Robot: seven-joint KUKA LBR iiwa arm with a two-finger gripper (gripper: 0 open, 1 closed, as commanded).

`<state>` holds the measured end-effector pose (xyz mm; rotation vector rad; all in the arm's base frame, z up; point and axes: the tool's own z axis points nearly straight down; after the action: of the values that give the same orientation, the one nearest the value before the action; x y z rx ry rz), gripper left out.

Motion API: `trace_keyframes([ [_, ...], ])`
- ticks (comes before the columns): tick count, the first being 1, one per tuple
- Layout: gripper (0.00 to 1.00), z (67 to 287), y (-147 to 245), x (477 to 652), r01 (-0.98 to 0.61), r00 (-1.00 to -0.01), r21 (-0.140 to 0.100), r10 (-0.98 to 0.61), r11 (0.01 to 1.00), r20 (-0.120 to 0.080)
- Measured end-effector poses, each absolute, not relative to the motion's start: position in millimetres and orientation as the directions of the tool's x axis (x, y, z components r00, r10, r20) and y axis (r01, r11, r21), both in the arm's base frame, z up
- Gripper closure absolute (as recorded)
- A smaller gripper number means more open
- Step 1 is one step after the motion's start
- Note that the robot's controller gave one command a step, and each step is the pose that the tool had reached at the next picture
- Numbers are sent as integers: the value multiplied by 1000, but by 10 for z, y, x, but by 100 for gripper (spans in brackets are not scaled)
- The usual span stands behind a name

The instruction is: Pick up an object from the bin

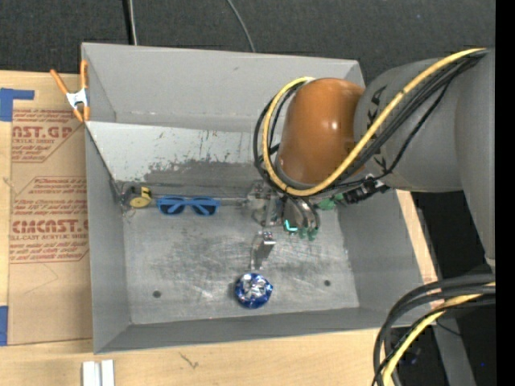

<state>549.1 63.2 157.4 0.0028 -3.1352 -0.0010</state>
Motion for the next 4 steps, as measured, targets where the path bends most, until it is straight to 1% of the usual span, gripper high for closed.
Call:
trace_keyframes([
  [1,0,1133,643,4926,-163,-987,1,-163,987,5],
  [2,0,734,645,4872,-432,-902,-4,-432,902,-18],
  [3,100,743,648,4869,-432,-902,-3,-432,902,-17],
  [4,100,1690,543,5023,-612,-791,-3,-612,791,-5],
])
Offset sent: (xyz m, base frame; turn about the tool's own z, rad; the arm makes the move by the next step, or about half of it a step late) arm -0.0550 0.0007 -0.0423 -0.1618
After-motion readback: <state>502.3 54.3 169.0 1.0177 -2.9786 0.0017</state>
